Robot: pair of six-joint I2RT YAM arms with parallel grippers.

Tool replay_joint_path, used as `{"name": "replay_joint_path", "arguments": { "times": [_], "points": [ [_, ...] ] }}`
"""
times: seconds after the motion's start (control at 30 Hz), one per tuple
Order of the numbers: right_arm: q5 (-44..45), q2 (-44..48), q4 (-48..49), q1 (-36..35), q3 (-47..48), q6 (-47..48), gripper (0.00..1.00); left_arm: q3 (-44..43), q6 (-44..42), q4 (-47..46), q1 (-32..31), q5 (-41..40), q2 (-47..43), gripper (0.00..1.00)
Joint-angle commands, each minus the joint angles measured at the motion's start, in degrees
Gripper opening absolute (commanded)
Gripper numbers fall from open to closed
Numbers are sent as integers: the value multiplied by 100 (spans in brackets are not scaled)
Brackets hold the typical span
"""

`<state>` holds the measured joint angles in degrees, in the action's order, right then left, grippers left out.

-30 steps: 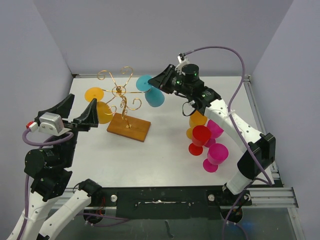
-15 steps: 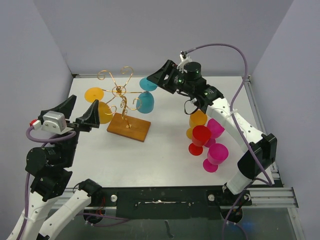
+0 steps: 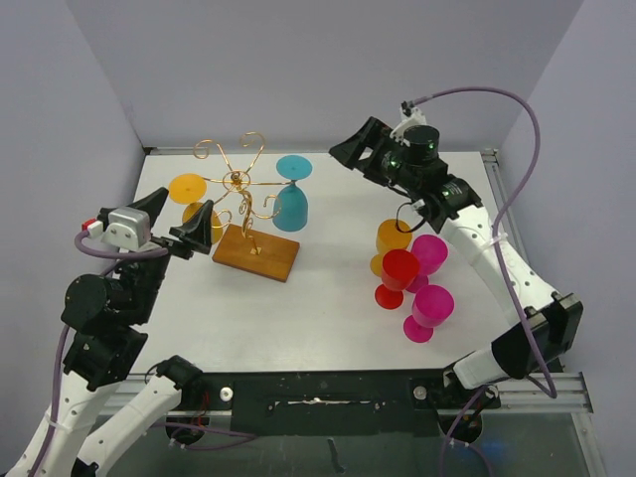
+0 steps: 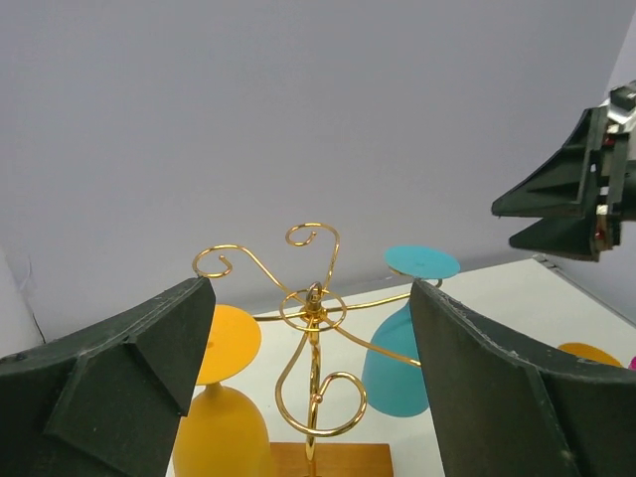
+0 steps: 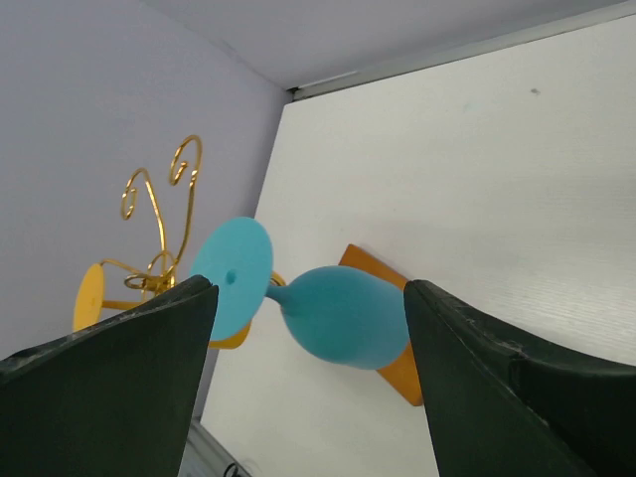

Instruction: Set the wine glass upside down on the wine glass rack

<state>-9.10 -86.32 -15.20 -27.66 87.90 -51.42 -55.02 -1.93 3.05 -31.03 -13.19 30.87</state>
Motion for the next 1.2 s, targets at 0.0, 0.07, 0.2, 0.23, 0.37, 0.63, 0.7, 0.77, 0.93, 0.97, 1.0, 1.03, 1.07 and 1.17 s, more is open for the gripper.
{"name": "replay_joint_path", "arguments": {
  "times": [0.0, 0.07, 0.2, 0.23, 0.37, 0.63, 0.7, 0.77, 0.93, 0.97, 1.0, 1.03, 1.07, 1.17],
  "points": [
    [832, 744, -515, 254, -398, 756, 77, -241, 21, 110, 0, 219, 64, 81],
    [1307, 993, -919, 306, -633, 1105, 78, -216, -23, 141, 0, 269, 61, 81],
    [1910, 1248, -1773, 370, -913, 1717, 78, -120, -59, 114, -1, 424, 31, 81],
    [1935, 1264, -1960, 359, -963, 1851, 78, -82, -61, 57, -6, 459, 12, 81],
    [1795, 1221, -2421, 316, -1117, 2235, 75, 81, -25, -219, 2, 613, -63, 81],
    [2003, 800, -2631, -218, -1127, 2290, 65, 74, 121, -302, -2, 751, 65, 81],
    [2152, 601, -2745, -269, -1082, 2201, 59, 42, 140, -261, 0, 771, 74, 81],
    [2410, 442, -2857, -304, -1044, 2084, 50, 25, 154, -237, 0, 763, 68, 81],
    [2666, 265, -2956, -312, -1030, 1927, 37, 27, 158, -226, 0, 730, 46, 81],
    [2669, 233, -2958, -317, -1029, 1925, 36, 27, 158, -233, 0, 730, 50, 81],
    [2659, 193, -2962, -311, -1031, 1925, 34, 27, 158, -242, 0, 730, 57, 81],
    [2637, 155, -2939, -310, -1044, 1939, 33, 35, 159, -251, -2, 738, 67, 81],
    [2589, 133, -2910, -310, -1061, 1965, 32, 40, 161, -260, 0, 741, 74, 81],
    [2480, 29, -2812, -313, -1066, 2019, 24, 37, 165, -271, 0, 764, 101, 81]
  ]
}}
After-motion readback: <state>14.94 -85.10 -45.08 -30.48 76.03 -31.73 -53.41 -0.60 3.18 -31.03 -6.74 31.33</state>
